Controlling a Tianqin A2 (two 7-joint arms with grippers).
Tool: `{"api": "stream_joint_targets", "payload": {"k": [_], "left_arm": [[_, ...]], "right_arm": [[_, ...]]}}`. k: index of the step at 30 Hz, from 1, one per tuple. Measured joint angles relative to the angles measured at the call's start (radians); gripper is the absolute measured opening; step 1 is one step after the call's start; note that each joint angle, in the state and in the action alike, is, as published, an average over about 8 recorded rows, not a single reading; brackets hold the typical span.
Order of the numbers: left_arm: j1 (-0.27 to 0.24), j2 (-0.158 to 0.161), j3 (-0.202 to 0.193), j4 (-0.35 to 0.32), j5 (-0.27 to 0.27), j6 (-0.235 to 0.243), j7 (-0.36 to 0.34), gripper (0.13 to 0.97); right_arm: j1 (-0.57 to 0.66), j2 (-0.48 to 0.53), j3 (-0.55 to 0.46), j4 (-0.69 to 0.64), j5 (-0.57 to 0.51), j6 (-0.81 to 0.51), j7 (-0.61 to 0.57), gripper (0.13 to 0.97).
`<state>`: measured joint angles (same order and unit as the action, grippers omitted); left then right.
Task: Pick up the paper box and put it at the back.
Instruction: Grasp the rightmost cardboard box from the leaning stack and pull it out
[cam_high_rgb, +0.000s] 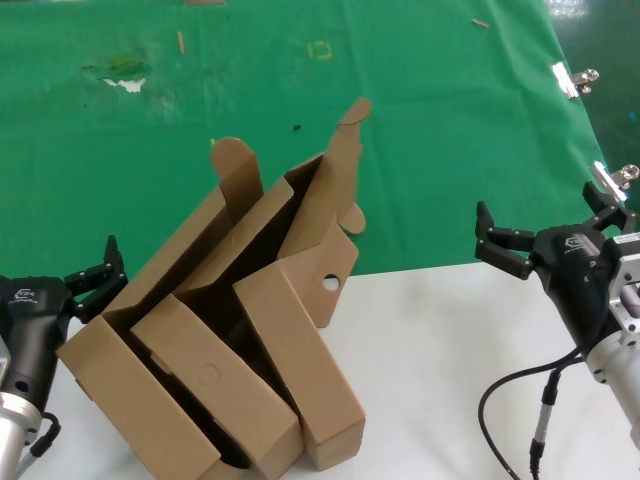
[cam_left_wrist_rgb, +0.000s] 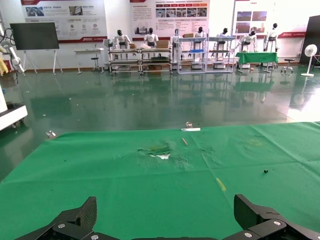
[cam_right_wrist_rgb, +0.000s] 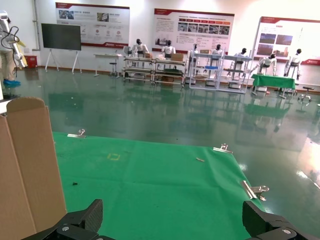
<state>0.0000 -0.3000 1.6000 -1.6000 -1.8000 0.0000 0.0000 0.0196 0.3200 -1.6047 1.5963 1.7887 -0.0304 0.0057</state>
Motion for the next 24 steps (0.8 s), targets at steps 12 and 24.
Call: {"api": "stream_joint_targets", "payload": {"k": [12,24], "left_arm": [[0.0,0.0,0.0,0.0,0.0,0.0,0.0,0.966],[0.0,0.0,0.0,0.0,0.0,0.0,0.0,0.933]], "right_arm": [[0.0,0.002,-0.001,0.001,0.0,0.0,0.0,0.966],[-0.075,0.085,0.139,0.104,0.063,-0.265,-0.219,0.966]]}}
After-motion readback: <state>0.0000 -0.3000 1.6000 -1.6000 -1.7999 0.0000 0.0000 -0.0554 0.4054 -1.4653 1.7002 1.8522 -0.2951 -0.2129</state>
